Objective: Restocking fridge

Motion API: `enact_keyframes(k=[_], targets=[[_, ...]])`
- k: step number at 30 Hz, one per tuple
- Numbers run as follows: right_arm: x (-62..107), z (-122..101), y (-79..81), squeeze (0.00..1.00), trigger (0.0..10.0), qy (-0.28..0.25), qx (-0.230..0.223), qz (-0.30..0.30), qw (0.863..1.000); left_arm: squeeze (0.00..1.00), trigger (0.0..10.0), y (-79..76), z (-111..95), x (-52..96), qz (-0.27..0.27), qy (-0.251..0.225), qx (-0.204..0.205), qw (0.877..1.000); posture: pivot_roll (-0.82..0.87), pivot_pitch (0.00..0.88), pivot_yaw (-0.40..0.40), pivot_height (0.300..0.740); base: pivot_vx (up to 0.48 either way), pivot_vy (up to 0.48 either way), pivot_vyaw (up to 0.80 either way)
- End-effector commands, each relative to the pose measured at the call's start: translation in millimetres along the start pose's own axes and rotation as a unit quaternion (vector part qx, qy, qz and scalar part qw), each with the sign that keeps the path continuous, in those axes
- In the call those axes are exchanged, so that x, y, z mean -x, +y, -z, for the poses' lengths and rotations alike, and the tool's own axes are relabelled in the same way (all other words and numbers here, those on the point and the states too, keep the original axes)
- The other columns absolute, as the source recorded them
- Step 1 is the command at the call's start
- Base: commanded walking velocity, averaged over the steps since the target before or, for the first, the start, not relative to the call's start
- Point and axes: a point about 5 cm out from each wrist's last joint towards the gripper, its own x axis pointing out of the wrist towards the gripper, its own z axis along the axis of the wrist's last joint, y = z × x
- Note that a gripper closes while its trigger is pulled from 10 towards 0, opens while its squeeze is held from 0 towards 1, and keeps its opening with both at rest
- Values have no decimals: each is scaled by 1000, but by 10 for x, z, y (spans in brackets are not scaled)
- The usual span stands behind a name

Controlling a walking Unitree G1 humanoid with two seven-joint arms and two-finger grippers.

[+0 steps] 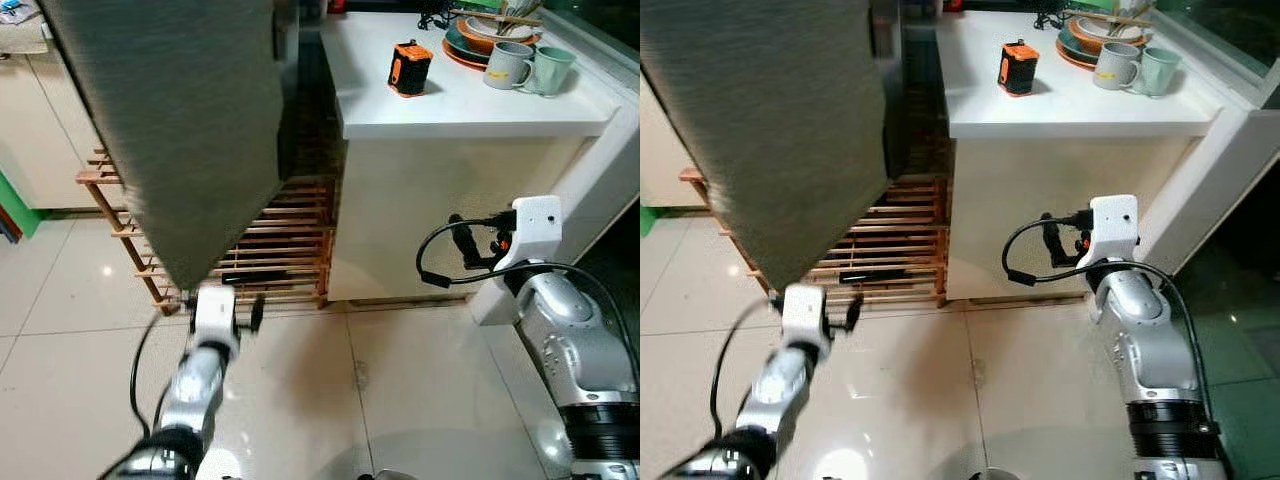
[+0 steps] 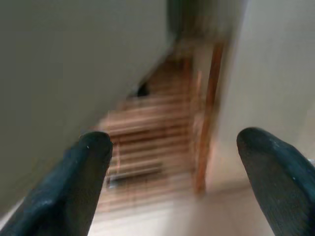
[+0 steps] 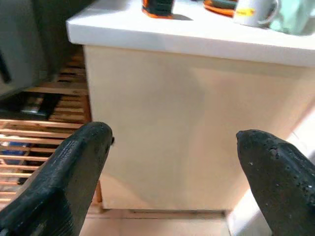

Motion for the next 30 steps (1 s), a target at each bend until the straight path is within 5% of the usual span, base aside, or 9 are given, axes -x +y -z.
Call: enact_keyframes(k=[1,6,13,19,21,30], targets=[[-46,-10,16,0,10000,-12,-3,13,1000,0,10000,-241,-513,-161,51,-104,-6,993,-138,0,-17,740,0,0,0],[-98,-28,40,0,10000,-28,-6,21,999,0,10000,-337,-1035,-252,58,-190,27,980,-133,0,-5,740,197,127,0],[-126,-14,187,0,10000,-37,-18,0,999,0,10000,-208,-1236,-305,40,-200,41,978,-111,0,-17,740,357,321,315],[-154,-4,286,0,10000,-41,-11,-9,999,0,10000,-140,-1309,-331,29,-190,34,981,-111,0,-14,740,354,323,679],[-159,21,281,0,10000,-38,-13,4,999,0,10000,-135,-1218,-394,10,-143,13,990,-111,0,0,740,0,0,0],[-149,46,400,0,10000,-45,-22,-11,999,0,10000,-203,-1254,-319,30,-154,43,987,-115,0,20,740,104,0,151]])
